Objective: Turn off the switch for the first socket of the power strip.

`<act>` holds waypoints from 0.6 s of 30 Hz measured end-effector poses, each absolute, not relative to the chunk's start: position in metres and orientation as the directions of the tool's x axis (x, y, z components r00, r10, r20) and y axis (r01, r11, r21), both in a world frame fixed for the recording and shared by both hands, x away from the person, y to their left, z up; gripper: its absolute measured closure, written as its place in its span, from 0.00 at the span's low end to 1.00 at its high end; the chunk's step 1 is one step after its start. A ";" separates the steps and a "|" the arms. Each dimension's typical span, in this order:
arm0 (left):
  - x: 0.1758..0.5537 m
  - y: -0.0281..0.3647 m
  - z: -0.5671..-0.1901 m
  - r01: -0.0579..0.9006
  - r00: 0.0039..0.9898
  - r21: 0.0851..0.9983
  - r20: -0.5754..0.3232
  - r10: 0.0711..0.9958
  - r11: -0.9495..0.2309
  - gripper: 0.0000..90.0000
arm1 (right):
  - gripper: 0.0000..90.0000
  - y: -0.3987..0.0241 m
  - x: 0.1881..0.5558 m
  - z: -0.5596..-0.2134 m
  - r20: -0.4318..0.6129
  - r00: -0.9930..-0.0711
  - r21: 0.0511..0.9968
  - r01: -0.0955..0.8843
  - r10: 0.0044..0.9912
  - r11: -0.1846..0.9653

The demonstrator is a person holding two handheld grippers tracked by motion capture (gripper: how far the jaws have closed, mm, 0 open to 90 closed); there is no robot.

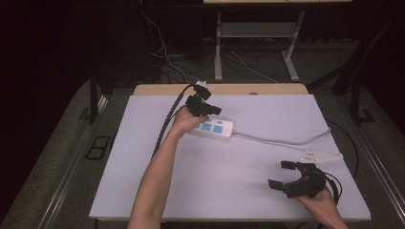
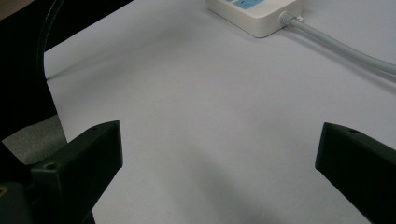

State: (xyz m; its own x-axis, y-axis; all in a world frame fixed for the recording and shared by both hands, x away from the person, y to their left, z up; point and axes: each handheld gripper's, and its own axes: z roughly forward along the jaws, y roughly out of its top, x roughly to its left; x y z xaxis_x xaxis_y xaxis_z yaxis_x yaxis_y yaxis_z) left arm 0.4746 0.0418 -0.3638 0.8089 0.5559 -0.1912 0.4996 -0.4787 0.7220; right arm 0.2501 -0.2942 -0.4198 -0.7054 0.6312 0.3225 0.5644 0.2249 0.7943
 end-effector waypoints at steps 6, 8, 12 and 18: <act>0.459 0.055 -0.355 0.480 0.804 0.759 -0.181 0.566 -0.439 0.87 | 0.00 -0.295 0.250 -0.419 0.323 -0.707 0.796 0.562 0.629 0.223; 0.454 0.060 -0.352 0.477 0.805 0.770 -0.189 0.562 -0.423 0.82 | 0.00 -0.295 0.249 -0.419 0.322 -0.707 0.798 0.561 0.630 0.222; 0.443 0.071 -0.345 0.475 0.803 0.788 -0.206 0.560 -0.392 0.63 | 0.00 -0.295 0.249 -0.419 0.324 -0.706 0.799 0.561 0.630 0.218; 0.433 0.089 -0.337 0.491 0.787 0.800 -0.237 0.570 -0.345 0.28 | 0.00 -0.295 0.249 -0.418 0.325 -0.706 0.801 0.559 0.630 0.213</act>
